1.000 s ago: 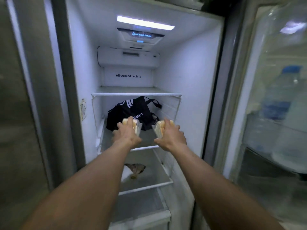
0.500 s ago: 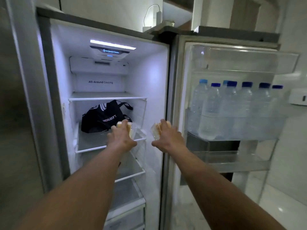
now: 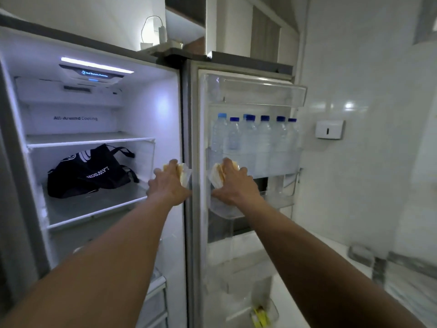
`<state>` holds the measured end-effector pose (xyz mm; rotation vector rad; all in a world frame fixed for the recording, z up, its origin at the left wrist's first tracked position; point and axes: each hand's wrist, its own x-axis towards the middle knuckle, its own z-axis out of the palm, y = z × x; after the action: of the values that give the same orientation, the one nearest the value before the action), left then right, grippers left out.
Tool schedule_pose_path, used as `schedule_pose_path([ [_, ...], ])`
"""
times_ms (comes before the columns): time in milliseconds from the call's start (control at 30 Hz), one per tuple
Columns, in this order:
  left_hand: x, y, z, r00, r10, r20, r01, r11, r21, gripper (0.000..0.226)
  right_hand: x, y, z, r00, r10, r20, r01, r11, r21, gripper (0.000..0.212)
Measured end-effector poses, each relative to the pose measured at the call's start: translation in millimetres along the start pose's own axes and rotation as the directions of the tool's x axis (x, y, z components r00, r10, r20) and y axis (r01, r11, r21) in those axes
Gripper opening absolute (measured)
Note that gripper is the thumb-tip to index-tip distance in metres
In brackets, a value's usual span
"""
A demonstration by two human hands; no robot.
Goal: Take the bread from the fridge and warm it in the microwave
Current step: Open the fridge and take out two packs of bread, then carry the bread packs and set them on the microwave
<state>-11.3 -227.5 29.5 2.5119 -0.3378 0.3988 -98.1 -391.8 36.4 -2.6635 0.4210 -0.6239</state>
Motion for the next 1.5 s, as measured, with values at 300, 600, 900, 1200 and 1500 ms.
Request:
schedule_pose_path([
  [300,-41.0,55.1,19.2,0.961,0.249,0.122,-0.239,0.967,-0.091,0.092,-66.3,48.7,-45.2,0.969,0.211,-0.127,-0.222,0.972,-0.076,0.101],
  [600,-65.6,141.0,66.1,0.891,0.404,0.208,-0.367,0.909,-0.196,0.090,-91.4,120.4,-89.8,0.892,0.392,-0.227,-0.422,0.900,-0.106,0.091],
  [900,-56.0,246.3,142.5,0.843,0.472,0.258,-0.417,0.876,-0.241,0.095,-64.3,222.5,-125.8,0.839,0.469,-0.277,-0.510,0.854,-0.101,0.094],
  [1200,-14.4,348.4,220.4,0.837,0.490,0.246,-0.433,0.866,-0.250,0.088,-2.1,324.7,-158.2,0.816,0.485,-0.316,-0.533,0.842,-0.082,0.086],
  [1500,54.5,417.5,313.0,0.809,0.524,0.265,-0.457,0.845,-0.277,0.095,74.2,416.4,-144.6,0.773,0.552,-0.313,-0.598,0.799,-0.066,0.086],
])
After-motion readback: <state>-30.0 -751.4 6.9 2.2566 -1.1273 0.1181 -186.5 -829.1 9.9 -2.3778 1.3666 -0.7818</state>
